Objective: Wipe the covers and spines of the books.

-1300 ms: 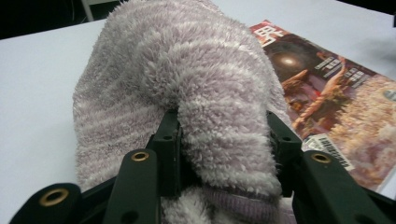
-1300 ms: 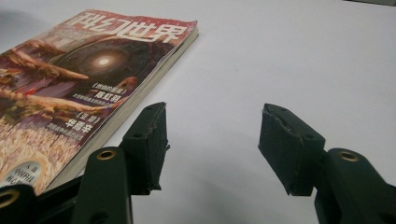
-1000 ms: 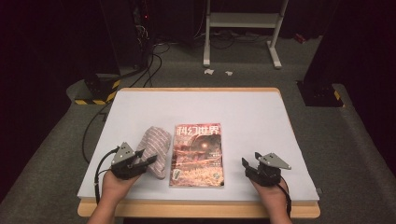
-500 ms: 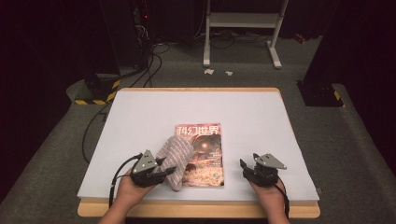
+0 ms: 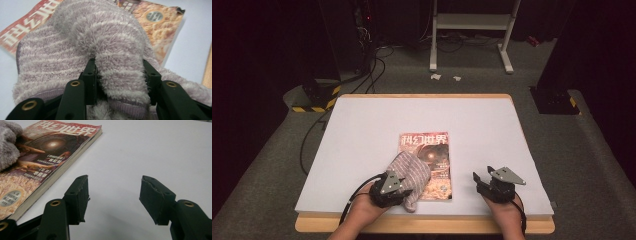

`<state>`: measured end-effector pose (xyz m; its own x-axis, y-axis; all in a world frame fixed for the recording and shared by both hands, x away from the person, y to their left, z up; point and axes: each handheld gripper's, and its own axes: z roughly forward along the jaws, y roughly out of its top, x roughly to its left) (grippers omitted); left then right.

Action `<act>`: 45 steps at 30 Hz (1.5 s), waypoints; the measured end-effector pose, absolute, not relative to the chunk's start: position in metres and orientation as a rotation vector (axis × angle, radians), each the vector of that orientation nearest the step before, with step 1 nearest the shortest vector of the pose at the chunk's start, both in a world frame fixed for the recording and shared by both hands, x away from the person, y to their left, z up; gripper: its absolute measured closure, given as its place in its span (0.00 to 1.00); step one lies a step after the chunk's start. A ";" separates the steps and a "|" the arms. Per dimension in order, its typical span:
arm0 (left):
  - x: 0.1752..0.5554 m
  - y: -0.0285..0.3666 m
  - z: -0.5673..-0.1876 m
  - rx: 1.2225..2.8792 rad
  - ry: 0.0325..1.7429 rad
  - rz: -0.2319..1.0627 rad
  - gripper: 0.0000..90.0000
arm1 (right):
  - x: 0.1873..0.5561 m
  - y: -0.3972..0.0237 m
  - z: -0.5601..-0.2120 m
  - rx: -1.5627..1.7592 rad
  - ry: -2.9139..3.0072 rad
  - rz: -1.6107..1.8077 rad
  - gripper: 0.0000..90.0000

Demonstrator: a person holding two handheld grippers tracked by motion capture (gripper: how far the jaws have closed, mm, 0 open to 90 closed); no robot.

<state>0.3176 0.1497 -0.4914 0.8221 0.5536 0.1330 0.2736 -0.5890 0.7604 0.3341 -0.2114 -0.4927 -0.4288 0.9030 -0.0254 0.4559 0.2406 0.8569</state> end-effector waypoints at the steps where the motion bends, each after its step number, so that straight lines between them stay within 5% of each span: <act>1: 0.318 0.146 -0.491 2.222 0.599 0.451 0.64 | 0.334 -0.212 -0.493 1.241 1.985 1.104 0.45; 22: 0.322 0.060 -0.490 2.263 0.344 0.386 0.63 | 0.295 -0.242 -0.495 1.321 1.880 1.050 0.45; 45: 0.325 0.196 -0.484 2.258 0.700 0.409 0.64 | 0.336 -0.204 -0.492 1.212 1.974 1.137 0.45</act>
<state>0.3245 0.1960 -0.4838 0.8018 0.5921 0.0810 0.3617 -0.5887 0.7229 0.3356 -0.2038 -0.4916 -0.4391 0.8981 -0.0252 0.4292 0.2343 0.8723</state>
